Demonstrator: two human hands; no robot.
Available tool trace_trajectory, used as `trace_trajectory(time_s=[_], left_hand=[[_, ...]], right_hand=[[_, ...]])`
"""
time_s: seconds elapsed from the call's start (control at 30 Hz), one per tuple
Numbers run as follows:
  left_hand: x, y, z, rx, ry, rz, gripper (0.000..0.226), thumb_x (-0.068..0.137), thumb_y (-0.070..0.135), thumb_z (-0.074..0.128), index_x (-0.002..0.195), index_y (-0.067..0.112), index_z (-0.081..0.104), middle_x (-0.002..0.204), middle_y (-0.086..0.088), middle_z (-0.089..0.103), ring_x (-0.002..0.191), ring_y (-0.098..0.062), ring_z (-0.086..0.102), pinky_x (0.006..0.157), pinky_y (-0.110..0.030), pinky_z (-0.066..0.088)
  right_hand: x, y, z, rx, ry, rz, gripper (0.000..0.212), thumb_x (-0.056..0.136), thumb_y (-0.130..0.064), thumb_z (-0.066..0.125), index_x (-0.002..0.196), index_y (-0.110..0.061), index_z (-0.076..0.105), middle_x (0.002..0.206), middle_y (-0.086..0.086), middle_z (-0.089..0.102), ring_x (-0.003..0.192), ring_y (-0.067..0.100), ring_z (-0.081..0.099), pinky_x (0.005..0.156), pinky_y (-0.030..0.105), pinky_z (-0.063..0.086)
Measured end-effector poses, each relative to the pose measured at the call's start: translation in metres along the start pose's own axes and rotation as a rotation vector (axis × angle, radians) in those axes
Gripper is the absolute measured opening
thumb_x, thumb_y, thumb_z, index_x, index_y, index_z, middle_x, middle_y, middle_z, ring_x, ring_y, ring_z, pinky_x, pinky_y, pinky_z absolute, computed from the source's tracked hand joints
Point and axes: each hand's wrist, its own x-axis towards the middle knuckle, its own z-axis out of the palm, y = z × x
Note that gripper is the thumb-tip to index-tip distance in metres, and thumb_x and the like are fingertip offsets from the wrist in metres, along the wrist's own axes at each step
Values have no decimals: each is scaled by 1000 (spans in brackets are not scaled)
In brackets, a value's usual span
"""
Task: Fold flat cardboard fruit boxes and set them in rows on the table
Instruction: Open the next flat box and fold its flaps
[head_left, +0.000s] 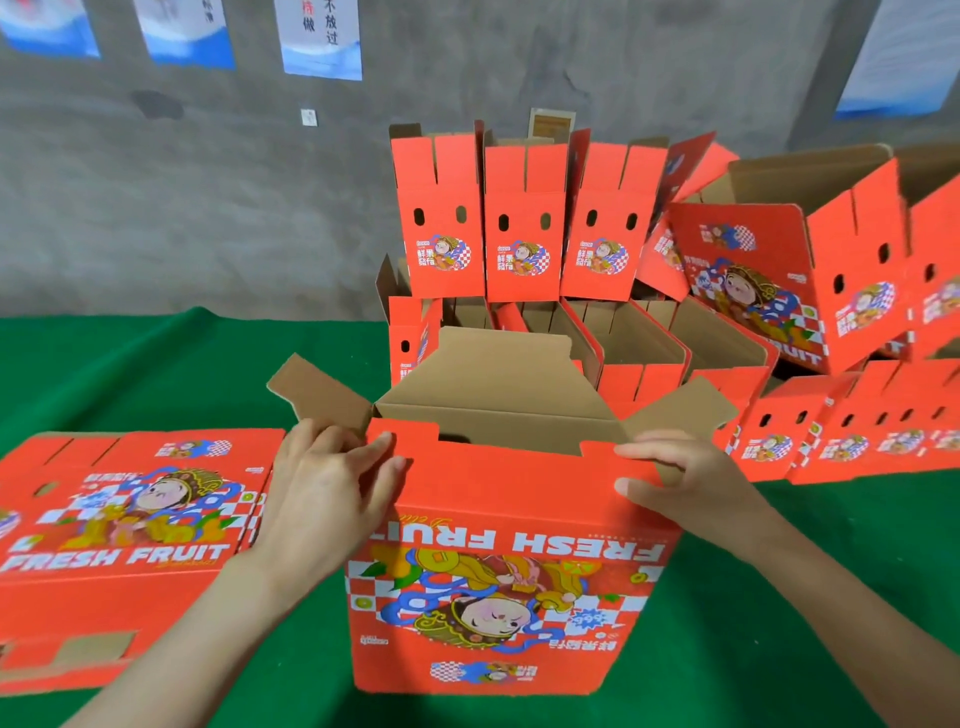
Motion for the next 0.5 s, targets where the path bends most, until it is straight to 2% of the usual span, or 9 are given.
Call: trace_trajectory(time_s=[0.1, 0.23, 0.27, 0.3, 0.33, 0.37, 0.43, 0.47, 0.5], left_hand=[[-2, 3, -1, 45, -4, -31, 51, 83, 47, 44, 92, 10, 77, 77, -10, 64, 87, -38, 56, 81, -53, 44], [1, -3, -5, 70, 48, -58, 37, 79, 42, 49, 79, 19, 78, 118, -23, 55, 115, -44, 43, 99, -64, 26], [2, -5, -5, 40, 98, -48, 31, 77, 36, 54, 88, 18, 77, 128, -25, 49, 121, -46, 38, 101, -65, 24], [3, -7, -3, -6, 139, -51, 37, 74, 29, 60, 107, 17, 71, 137, -28, 40, 128, -47, 32, 103, -65, 22], [3, -8, 0, -60, 157, -83, 59, 71, 22, 66, 129, 16, 56, 146, -30, 28, 135, -45, 23, 109, -61, 18], [4, -10, 3, -140, 155, -140, 83, 70, 15, 73, 144, 11, 35, 151, -29, 13, 141, -39, 11, 115, -50, 12], [6, -11, 6, -324, 124, -295, 115, 66, 2, 82, 149, 3, 3, 155, -20, -5, 144, -21, -5, 116, -22, -2], [8, -12, 8, -411, 72, -368, 121, 65, -1, 82, 149, 3, -5, 157, -15, -5, 144, -16, -5, 113, -14, -3], [11, -13, 9, -495, 10, -426, 122, 65, -3, 81, 149, 6, -7, 158, -9, -3, 144, -13, -2, 113, -14, -1]], right_hand=[[1, 5, -5, -7, -44, -40, 35, 77, -23, 78, 112, -23, 69, 119, -11, 56, 110, 2, 49, 87, 7, 32], [2, 12, -10, 18, -63, -103, 32, 77, -21, 78, 106, -29, 68, 117, -16, 57, 110, -9, 48, 87, -3, 29], [3, 13, -10, 17, -68, -108, 31, 77, -22, 78, 105, -30, 67, 117, -18, 56, 110, -11, 47, 87, -4, 29], [4, 13, -10, 12, -72, -114, 30, 77, -22, 78, 104, -31, 67, 117, -18, 56, 110, -9, 48, 86, -4, 28], [5, 14, -9, -2, -72, -123, 29, 78, -22, 77, 104, -29, 68, 117, -16, 57, 110, -6, 50, 86, -3, 28], [7, 14, -7, -20, -74, -130, 28, 79, -22, 77, 105, -26, 69, 118, -14, 57, 110, -3, 51, 86, -3, 29], [10, 14, -6, -79, -97, -139, 27, 80, -23, 75, 107, -23, 71, 121, -10, 57, 110, 4, 53, 88, 3, 33], [11, 12, -6, -108, -120, -141, 23, 81, -24, 74, 104, -23, 72, 122, -9, 57, 109, 7, 55, 89, 8, 36], [12, 10, -7, -136, -146, -142, 18, 82, -24, 73, 100, -23, 74, 124, -7, 57, 107, 8, 57, 89, 12, 39]])
